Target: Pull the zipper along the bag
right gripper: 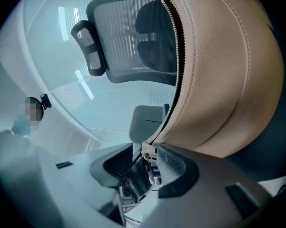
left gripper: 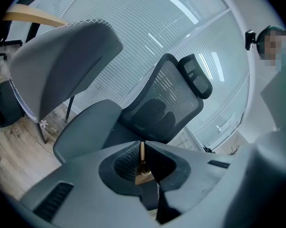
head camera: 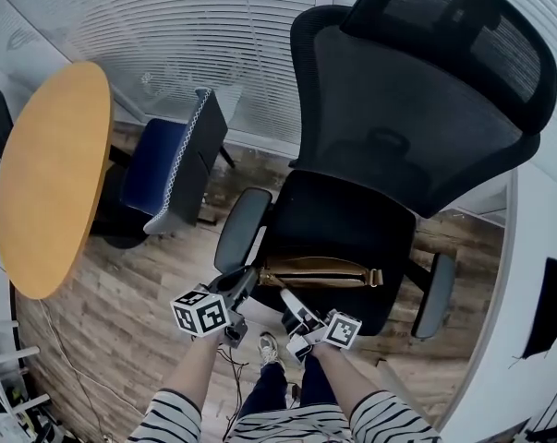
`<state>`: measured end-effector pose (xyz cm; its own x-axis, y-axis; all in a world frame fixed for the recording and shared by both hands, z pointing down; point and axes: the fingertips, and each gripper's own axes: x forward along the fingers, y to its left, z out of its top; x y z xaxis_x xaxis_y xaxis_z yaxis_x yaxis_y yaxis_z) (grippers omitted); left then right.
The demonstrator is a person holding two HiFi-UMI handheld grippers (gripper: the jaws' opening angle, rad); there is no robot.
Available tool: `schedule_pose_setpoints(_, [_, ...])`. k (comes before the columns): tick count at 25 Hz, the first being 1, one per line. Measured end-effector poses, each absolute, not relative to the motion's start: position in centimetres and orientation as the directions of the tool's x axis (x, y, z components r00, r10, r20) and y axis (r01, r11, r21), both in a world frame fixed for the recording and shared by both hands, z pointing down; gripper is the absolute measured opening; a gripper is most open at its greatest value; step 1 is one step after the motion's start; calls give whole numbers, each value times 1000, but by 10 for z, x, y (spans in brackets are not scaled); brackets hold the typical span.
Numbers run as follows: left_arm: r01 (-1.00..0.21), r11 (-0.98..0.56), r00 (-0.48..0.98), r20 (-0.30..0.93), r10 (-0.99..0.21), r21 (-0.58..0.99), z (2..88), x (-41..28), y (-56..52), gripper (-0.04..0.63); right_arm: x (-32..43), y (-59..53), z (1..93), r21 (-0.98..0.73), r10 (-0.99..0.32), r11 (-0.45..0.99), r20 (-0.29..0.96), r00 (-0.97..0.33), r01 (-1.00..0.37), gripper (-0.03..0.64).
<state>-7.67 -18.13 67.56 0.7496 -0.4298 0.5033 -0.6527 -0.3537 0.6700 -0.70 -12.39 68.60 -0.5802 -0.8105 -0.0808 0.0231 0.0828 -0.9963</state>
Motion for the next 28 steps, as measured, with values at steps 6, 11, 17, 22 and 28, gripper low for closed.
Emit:
schedule_pose_setpoints(6, [-668,-369,739,517,-433,646,677,-77,-180,49,-7,-127,676,-991,-802,121,-131,-583,56,130])
schedule_pose_setpoints(11, [-672,-376,736,519,-435,638,678,-78,-179,49,-13,-130,671,-986,-771,143,-164,-616,83,121])
schedule_pose_setpoints(17, [-677,-393,733,520,-438,622,679,-77,-179,49,-12,-138,685,-992,-774,68,-118,-622,103,105])
schedule_pose_setpoints(22, [-679,-385,730,516,-448,625,679,-78,-178,49,-16,-139,690,-996,-760,49,-84,-644,72,49])
schedule_pose_setpoints(28, [-689,-388,720,518,-462,612,678,-78,-178,49,-17,-137,694,-997,-745,34,24,-667,-73,37])
